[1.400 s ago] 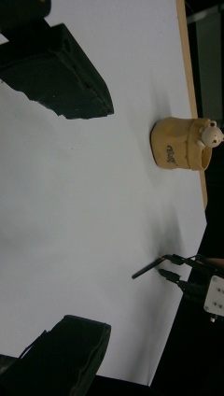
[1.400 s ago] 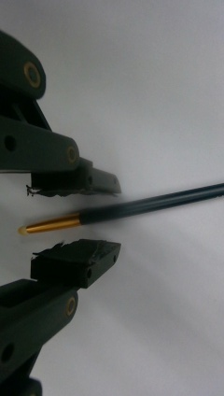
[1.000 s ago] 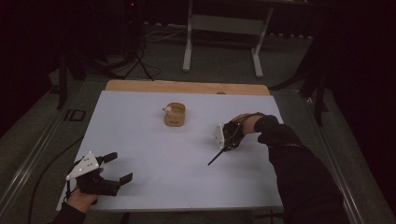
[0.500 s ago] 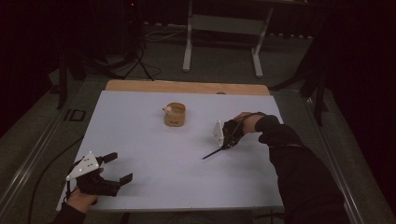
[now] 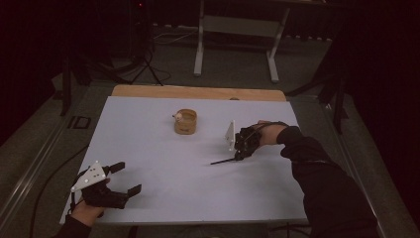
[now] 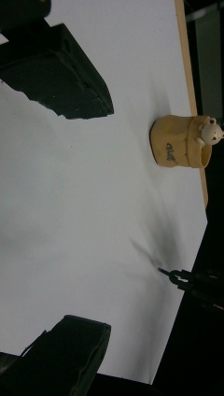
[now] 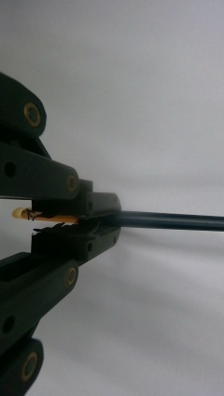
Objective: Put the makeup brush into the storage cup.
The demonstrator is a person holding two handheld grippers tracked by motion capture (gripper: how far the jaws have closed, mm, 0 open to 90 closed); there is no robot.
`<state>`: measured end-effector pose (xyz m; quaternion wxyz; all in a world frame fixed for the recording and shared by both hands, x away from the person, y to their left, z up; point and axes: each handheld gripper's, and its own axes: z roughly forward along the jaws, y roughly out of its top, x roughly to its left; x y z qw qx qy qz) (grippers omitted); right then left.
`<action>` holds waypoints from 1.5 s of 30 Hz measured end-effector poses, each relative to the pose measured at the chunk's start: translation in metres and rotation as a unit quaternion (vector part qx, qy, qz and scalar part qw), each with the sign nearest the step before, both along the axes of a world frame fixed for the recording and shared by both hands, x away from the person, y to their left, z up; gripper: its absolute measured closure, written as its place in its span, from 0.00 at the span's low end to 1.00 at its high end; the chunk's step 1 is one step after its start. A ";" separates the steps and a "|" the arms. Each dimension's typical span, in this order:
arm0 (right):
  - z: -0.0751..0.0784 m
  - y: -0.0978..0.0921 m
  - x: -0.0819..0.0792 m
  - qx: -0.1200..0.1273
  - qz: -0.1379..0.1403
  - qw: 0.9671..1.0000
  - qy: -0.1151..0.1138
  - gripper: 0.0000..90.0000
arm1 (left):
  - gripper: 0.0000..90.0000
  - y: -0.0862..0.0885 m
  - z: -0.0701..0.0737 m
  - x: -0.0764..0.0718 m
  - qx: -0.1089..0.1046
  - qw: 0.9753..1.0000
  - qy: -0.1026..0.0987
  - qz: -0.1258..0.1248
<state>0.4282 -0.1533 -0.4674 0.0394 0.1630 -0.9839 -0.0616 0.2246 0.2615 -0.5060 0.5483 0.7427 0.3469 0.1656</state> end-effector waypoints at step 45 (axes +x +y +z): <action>0.020 0.008 -0.024 -0.024 -0.190 0.978 0.083 0.93 | 0.01 -0.115 0.031 0.046 0.178 0.973 0.031 -0.145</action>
